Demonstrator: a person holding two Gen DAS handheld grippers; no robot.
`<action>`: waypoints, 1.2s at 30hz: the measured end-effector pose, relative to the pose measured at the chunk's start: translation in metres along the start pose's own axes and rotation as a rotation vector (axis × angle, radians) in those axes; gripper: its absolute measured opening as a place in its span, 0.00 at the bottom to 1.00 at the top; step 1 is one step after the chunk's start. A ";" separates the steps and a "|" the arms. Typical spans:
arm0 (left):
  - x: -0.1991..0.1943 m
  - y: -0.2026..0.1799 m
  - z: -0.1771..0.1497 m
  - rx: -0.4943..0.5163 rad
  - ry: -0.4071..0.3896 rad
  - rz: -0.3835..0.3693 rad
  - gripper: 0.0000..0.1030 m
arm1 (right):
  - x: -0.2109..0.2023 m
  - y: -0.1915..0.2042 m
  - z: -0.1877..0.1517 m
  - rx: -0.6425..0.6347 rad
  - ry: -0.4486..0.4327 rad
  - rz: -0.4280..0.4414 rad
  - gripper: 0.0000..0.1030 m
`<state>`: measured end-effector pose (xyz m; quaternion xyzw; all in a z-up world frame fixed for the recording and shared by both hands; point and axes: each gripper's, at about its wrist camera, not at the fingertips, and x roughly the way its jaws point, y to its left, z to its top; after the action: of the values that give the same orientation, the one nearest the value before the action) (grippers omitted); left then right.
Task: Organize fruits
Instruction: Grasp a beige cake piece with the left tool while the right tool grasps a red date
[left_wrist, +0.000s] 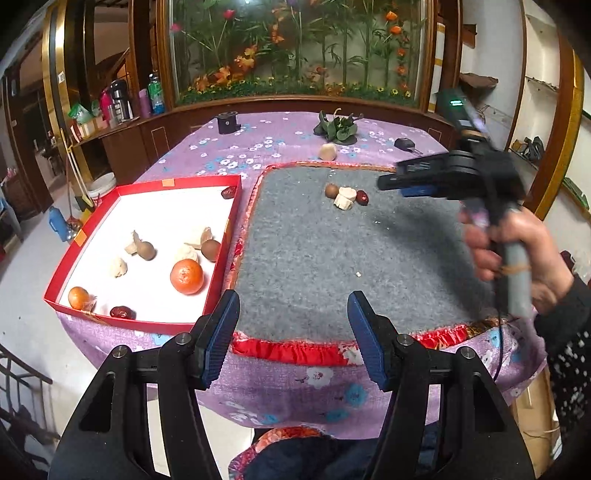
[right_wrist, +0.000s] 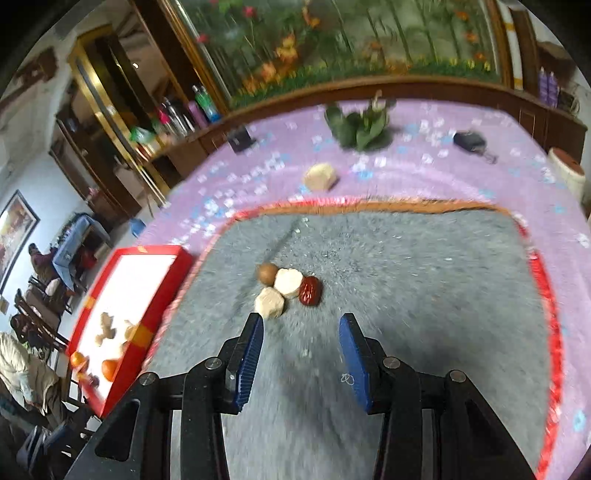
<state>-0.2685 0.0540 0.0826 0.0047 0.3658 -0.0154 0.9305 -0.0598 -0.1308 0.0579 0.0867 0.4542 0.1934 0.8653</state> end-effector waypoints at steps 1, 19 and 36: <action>0.002 0.001 -0.001 -0.002 0.006 -0.003 0.59 | 0.012 -0.002 0.005 0.023 0.026 0.005 0.41; 0.046 0.002 0.038 0.023 0.027 0.027 0.59 | 0.043 -0.021 0.016 0.111 0.057 0.057 0.40; 0.136 -0.049 0.095 0.165 0.115 -0.067 0.59 | 0.057 -0.096 0.006 0.270 -0.002 0.312 0.17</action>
<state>-0.1058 -0.0006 0.0595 0.0699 0.4159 -0.0765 0.9035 -0.0014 -0.1944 -0.0127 0.2715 0.4565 0.2623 0.8057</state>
